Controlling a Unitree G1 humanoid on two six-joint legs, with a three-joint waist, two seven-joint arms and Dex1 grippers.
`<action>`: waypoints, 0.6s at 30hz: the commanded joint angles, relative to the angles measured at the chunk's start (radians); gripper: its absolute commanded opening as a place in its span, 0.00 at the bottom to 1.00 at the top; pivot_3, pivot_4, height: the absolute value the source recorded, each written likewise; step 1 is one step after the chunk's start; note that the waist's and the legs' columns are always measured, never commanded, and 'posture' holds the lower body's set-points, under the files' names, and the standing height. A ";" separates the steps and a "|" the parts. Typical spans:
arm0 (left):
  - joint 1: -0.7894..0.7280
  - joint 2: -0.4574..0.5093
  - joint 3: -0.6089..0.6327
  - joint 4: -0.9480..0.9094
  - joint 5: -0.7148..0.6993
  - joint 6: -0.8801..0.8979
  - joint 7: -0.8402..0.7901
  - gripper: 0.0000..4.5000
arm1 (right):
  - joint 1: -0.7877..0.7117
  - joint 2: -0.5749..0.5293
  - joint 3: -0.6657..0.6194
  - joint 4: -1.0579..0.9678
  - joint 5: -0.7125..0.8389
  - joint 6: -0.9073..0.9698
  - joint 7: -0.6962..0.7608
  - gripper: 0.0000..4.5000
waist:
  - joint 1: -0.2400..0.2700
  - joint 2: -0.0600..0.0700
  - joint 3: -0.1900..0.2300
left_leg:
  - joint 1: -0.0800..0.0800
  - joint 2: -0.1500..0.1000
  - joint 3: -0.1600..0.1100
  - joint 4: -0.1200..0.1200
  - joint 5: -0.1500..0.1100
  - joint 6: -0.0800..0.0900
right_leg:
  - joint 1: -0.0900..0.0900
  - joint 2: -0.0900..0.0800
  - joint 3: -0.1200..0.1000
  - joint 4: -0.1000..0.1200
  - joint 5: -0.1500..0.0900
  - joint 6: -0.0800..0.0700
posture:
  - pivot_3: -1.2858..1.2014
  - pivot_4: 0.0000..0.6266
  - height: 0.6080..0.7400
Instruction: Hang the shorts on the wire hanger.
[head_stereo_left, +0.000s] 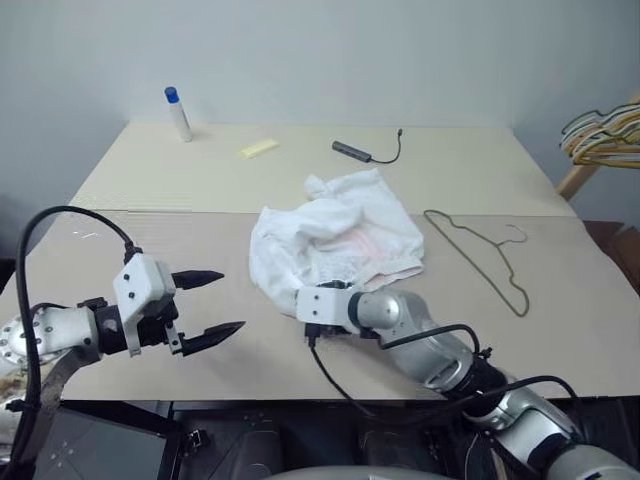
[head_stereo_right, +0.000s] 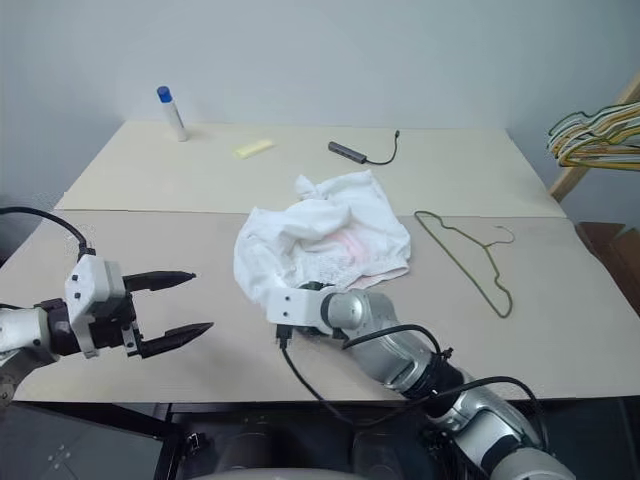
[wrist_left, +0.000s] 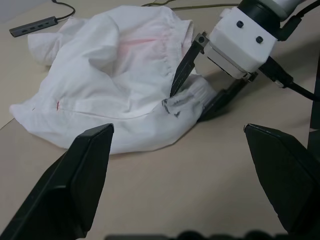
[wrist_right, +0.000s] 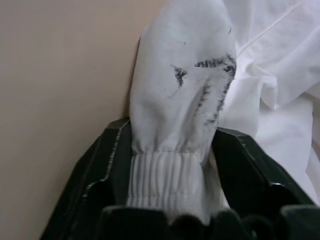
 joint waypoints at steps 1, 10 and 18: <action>-0.008 -0.002 0.014 -0.027 -0.004 -0.001 0.017 1.00 | 0.015 -0.082 -0.039 -0.062 -0.030 -0.044 0.030 0.36 | 0.004 0.000 0.000 | 0.000 0.000 0.000 0.000 0.000 0.000 | 0.000 0.000 0.000 0.000 0.000 0.000 | 0.56 0.08 1.00; -0.129 -0.004 -0.176 0.103 0.253 -0.178 0.072 1.00 | 0.076 -0.348 -0.221 -0.120 0.019 -0.288 0.072 0.00 | -0.001 -0.001 0.000 | 0.002 0.000 0.000 0.000 0.000 0.000 | 0.001 0.000 0.000 0.000 0.000 0.000 | 0.53 0.05 1.00; -0.443 -0.037 -0.513 0.672 0.804 -0.744 0.215 1.00 | 0.172 -0.487 -0.414 -0.116 0.199 -0.515 0.189 0.00 | -0.006 -0.001 -0.001 | 0.002 -0.001 0.000 0.001 0.000 0.000 | 0.002 0.000 0.000 -0.001 0.001 0.001 | 0.51 0.02 1.00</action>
